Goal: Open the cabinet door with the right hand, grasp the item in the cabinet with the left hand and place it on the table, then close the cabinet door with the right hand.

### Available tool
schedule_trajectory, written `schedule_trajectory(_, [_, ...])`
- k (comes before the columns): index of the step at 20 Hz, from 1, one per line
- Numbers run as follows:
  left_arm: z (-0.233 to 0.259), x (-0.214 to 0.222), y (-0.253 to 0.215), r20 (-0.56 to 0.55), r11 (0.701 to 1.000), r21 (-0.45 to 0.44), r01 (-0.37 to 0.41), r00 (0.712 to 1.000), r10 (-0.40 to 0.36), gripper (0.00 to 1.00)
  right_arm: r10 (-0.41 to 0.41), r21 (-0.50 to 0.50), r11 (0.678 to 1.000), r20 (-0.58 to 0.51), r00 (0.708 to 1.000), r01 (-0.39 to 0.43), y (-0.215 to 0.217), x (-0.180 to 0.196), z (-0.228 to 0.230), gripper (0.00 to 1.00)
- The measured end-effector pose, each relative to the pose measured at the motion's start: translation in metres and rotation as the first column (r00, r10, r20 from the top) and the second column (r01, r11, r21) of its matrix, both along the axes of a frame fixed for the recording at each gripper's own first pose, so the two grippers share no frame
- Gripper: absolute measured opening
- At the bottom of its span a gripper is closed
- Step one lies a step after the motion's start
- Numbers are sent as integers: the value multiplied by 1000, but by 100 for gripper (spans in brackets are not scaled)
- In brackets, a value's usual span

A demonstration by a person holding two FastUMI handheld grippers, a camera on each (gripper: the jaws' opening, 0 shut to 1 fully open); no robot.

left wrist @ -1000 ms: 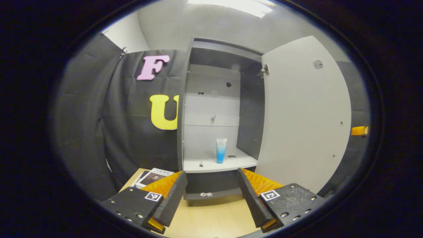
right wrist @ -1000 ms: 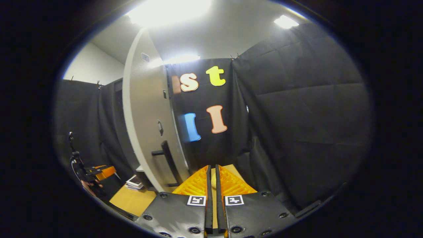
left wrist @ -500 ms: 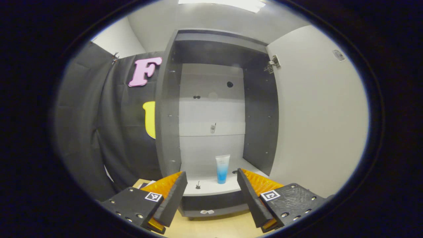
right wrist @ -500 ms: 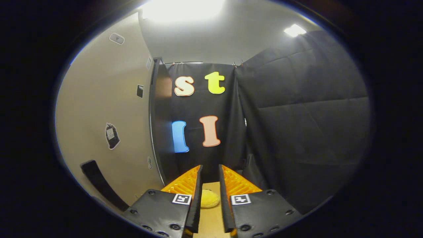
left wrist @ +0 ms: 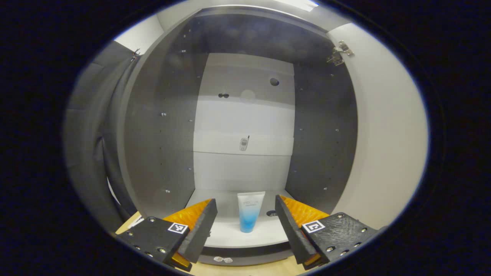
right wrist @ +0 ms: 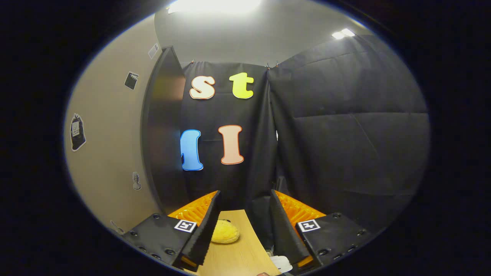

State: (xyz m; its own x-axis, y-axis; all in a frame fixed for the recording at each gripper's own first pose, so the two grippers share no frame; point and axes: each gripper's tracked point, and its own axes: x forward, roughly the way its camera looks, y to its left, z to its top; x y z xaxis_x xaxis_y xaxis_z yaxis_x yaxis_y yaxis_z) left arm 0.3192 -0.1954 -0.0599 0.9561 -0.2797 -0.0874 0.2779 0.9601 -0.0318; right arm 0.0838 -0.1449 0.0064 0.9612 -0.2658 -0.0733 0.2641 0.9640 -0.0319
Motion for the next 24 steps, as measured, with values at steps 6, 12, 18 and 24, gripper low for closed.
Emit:
schedule_trajectory(6, [-13,35,-12,30,997,-73,-29,999,32,92,-42,-37,998,-20,999,41,-17,16,-7,96])
schedule_trajectory(12, [-29,48,-23,15,999,-22,-46,999,47,92,-27,-11,1000,-39,999,27,-18,17,-11,96])
schedule_trajectory(18, [-58,57,-33,-39,998,7,-64,997,64,92,-28,-14,1000,-65,998,27,-24,30,-22,96])
schedule_trajectory(24, [-78,70,-31,-69,991,78,-107,991,112,79,-28,-23,999,-81,996,26,-29,37,-27,98])
